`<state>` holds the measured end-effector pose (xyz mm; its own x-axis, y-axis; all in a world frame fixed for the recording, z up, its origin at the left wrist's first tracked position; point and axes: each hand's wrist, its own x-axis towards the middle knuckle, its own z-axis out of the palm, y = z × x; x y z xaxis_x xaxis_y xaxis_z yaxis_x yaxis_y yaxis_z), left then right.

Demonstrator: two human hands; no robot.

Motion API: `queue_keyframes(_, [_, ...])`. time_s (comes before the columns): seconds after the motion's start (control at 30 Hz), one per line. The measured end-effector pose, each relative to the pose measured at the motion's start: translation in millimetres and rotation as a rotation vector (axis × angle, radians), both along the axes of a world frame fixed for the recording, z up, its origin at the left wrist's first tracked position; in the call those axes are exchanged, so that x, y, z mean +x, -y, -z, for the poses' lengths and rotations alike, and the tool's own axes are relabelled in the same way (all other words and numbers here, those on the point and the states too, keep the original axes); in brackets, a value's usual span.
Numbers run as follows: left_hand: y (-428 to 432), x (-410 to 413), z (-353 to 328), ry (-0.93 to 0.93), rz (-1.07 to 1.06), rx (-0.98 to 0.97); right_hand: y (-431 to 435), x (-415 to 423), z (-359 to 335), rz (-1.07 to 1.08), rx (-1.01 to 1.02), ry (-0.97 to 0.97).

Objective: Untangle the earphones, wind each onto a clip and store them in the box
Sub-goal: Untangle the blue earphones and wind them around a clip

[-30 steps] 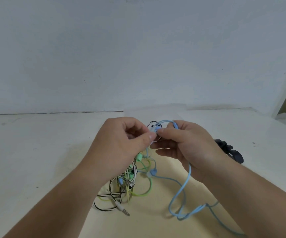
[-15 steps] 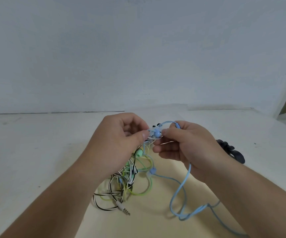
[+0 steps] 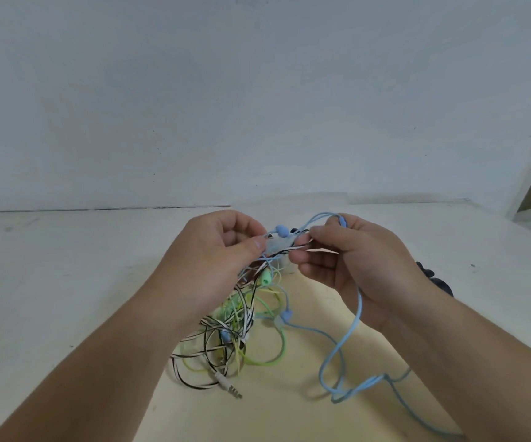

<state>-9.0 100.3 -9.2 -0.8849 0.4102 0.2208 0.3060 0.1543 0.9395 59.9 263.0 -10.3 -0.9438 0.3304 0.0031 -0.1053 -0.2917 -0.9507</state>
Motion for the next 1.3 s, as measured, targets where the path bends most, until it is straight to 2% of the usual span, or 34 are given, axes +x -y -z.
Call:
queue_keyframes(0.2, [8.2, 1.8, -9.3, -0.046, 0.123, -0.079, -1.5, -1.7, 0.7, 0.025, -0.096, -0.072])
queue_keyframes(0.37, [8.5, 0.0, -7.7, -0.114, 0.060, -0.134, -3.0, -2.3, 0.9, -0.029, -0.116, -0.120])
queue_keyframes(0.43, [6.4, 0.6, -7.5, -0.112, 0.029, -0.104, -1.5, -1.1, 1.8, -0.070, 0.006, -0.129])
queue_keyframes(0.53, [2.9, 2.4, -6.7, -0.099, -0.003, -0.059, 4.8, -0.2, 6.7, -0.062, 0.346, -0.128])
queue_keyframes(0.67, [-0.3, 4.9, -4.2, -0.084, 0.015, -0.014, 12.6, -0.5, 12.6, -0.015, 0.500, -0.113])
queue_keyframes(0.73, [-0.3, 4.7, -3.8, -0.060, 0.029, -0.016, 10.6, -1.7, 13.9, 0.001, 0.486, -0.129])
queue_keyframes(0.83, [1.0, 0.4, -1.5, -0.044, -0.061, -0.065, 5.8, -1.9, 10.5, 0.000, 0.483, -0.170])
queue_keyframes(0.97, [-0.1, 0.2, 0.1, -0.060, -0.098, -0.168, 5.7, 0.9, 5.3, -0.185, 0.414, -0.243])
queue_keyframes(1.03, [-1.0, 2.3, -1.0, -0.030, -0.089, -0.147, 6.6, 0.0, 6.6, -0.266, 0.331, -0.251])
queue_keyframes(1.1, [-1.5, 3.1, -3.6, 0.096, -0.047, -0.061, 4.5, -1.5, 7.3, -0.270, 0.271, -0.202])
queue_keyframes(1.17, [-0.9, 2.6, -5.7, 0.224, 0.022, 0.044, 2.0, -3.2, 7.7, -0.206, 0.327, -0.139])
queue_keyframes(1.3, [-1.1, 0.0, -5.1, 0.230, 0.033, 0.049, -0.1, -6.3, 10.9, -0.108, 0.474, -0.090])
